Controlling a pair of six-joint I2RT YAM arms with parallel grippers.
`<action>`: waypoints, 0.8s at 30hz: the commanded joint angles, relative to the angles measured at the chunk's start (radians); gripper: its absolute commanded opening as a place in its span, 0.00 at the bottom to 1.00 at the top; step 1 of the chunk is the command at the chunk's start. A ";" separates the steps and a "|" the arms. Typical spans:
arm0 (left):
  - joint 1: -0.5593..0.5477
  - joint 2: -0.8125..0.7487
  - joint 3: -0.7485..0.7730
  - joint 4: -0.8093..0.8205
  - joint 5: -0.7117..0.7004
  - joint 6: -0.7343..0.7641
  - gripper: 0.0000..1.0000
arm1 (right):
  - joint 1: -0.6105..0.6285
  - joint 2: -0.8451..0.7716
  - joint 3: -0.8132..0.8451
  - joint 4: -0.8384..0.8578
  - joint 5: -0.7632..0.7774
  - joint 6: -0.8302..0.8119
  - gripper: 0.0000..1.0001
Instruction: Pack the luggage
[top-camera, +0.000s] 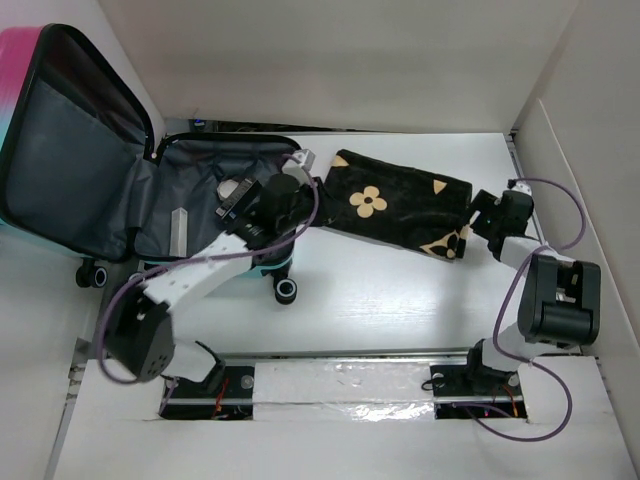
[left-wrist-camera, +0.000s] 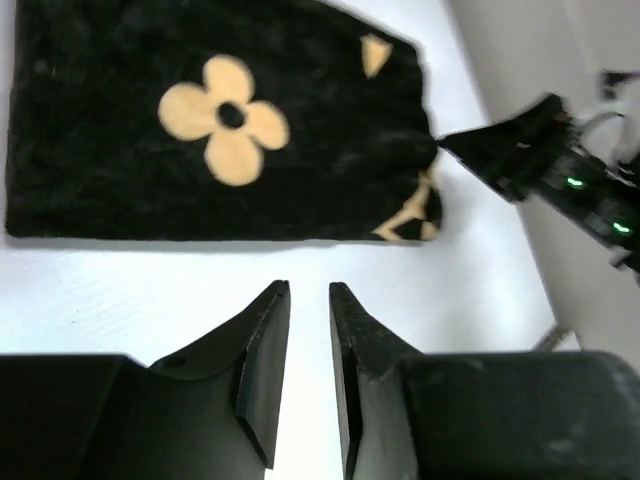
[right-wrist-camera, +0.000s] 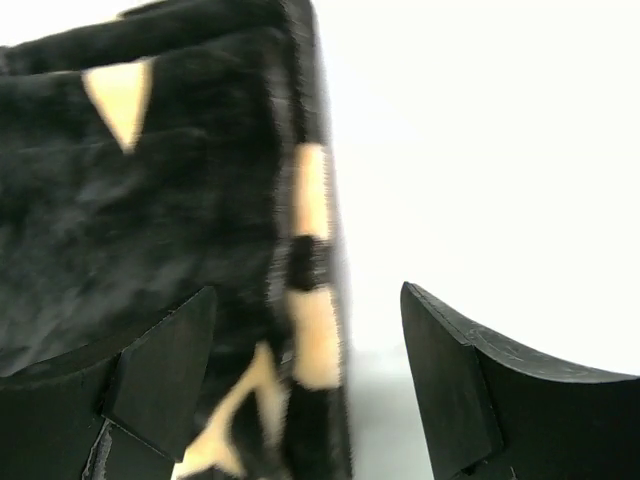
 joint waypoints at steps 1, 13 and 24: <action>-0.022 0.161 0.062 0.052 -0.125 -0.027 0.21 | -0.046 0.051 -0.030 0.162 -0.253 0.107 0.79; -0.083 0.335 0.122 0.047 -0.249 0.001 0.62 | -0.107 0.240 -0.074 0.385 -0.496 0.213 0.15; -0.083 0.327 0.059 0.021 -0.327 -0.007 0.65 | -0.266 -0.026 -0.262 0.348 -0.327 0.238 0.00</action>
